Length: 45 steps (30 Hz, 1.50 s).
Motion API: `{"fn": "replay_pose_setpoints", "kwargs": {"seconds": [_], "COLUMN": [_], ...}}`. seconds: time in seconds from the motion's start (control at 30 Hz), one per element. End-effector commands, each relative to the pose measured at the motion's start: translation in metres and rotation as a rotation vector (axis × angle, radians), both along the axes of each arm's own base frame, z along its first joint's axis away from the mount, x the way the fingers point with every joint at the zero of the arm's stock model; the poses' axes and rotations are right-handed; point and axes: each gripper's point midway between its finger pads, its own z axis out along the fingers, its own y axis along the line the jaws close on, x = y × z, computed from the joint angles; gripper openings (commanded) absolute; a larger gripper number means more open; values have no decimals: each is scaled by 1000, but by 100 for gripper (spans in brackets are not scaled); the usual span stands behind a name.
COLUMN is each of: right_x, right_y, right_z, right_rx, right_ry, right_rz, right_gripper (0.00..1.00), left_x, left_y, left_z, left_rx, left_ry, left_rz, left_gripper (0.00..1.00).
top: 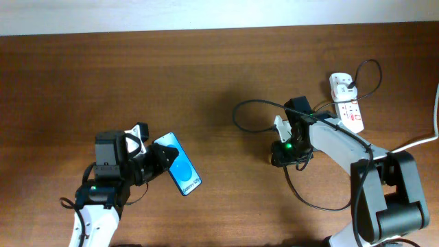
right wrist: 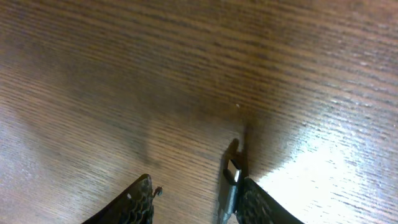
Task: Plug charger to phone and switch on socket
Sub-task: 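Grasp the black USB cable end with the right gripper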
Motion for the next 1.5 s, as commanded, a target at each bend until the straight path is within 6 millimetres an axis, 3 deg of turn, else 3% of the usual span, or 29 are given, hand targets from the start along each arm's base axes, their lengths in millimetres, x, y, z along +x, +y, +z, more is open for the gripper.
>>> {"fn": "replay_pose_setpoints", "kwargs": {"seconds": [0.0,0.17,0.2,0.23,0.27,0.4,0.47,0.53,0.6,0.67,0.7,0.73,0.9,1.0,1.13,1.23,1.33,1.43,1.47], "right_x": [-23,-26,-27,-26,-24,-14,-31,-55,-59,-55,-58,-64,-87,-86,-85,-83,-78,-67,-62], "right_y": [-21,-26,-26,-26,-25,-32,-39,-42,-40,-36,-37,-36,-17,-17,-17,-16,-15,-11,-2], "right_z": [-21,-21,-21,-21,-22,-23,-25,-41,-54,-55,-54,-53,-45,-45,-45,-46,-47,-48,-44], "right_rx": [-104,-133,-134,-134,-133,-182,-220,-222,-197,-179,-182,-176,-66,-65,-64,-61,-56,-26,30], "right_ry": [92,105,106,103,92,58,127,164,139,124,136,162,280,277,273,264,243,194,172], "right_rz": [-6,-7,-7,-7,-8,-70,-163,-159,-163,-165,-164,-160,-163,-163,-163,-163,-163,-132,-83], "right_gripper": [49,49,66,95,98,98,98,98,100,85,70,64,59,53,32,8,4,4,4], "left_x": [1,1,1,0,0,-1,-2,-2,-2,-2,-2,-3,-4,-4,-4,-4,-4,-3,-2], "left_y": [-2,-2,-2,-2,-2,-2,-2,-2,-2,-2,-2,-2,-2,-2,-2,-2,-2,-2,-2], "left_z": [7,7,7,6,6,6,5,5,5,5,4,4,3,3,3,3,3,3,5], "left_rx": [-11,-11,-11,-11,-11,-11,-11,-11,-11,-11,-11,-11,-11,-11,-11,-11,-11,-11,-12], "left_ry": [-26,-26,-23,-20,-20,-15,-8,-8,-8,-8,-4,0,6,7,6,6,6,2,-9], "left_rz": [-19,-19,-19,-19,-19,-19,-19,-19,-19,-19,-18,-18,-18,-19,-18,-18,-18,-19,-20], "left_gripper": [13,13,13,13,13,13,13,13,13,13,13,13,14,14,14,14,13,0,0]}}
